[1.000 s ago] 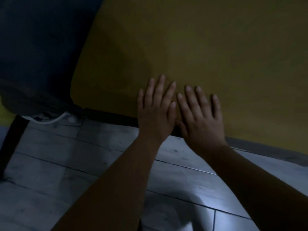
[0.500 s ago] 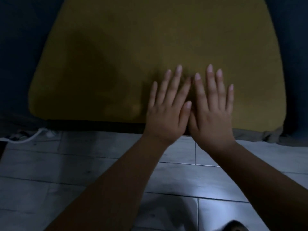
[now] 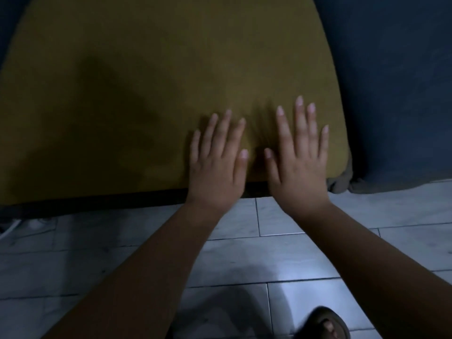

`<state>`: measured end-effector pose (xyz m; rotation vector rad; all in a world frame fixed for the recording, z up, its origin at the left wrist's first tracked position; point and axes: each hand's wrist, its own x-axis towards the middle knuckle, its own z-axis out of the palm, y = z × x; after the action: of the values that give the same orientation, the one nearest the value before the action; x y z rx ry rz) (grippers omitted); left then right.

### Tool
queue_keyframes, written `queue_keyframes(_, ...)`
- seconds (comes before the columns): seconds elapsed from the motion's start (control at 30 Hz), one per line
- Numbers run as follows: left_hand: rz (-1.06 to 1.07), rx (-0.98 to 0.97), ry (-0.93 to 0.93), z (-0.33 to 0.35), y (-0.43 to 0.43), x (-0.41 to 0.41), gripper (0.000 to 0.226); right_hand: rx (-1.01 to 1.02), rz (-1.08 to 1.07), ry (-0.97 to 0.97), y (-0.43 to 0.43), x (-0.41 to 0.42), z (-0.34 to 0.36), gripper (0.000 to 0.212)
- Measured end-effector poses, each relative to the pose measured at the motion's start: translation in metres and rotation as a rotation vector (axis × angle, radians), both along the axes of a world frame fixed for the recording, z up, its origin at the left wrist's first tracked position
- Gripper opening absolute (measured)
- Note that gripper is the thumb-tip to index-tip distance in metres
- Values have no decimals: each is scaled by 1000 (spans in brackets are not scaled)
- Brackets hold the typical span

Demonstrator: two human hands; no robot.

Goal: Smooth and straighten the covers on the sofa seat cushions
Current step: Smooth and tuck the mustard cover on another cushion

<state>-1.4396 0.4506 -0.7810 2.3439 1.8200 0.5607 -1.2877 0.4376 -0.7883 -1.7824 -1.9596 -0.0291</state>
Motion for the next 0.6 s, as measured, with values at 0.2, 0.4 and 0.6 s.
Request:
queue_keyframes(0.2,-137,-43,208,-25,7,60,56,-297,-35,-77,-12,50,-37,58)
queue_keyframes(0.4,-108,-82,245,-24,10,65,57,-293,5,23,-13,58,-20,58)
queue_keyframes(0.6,-223,137,91,14,2,97,57,19,-280,320,-18,69,5,62)
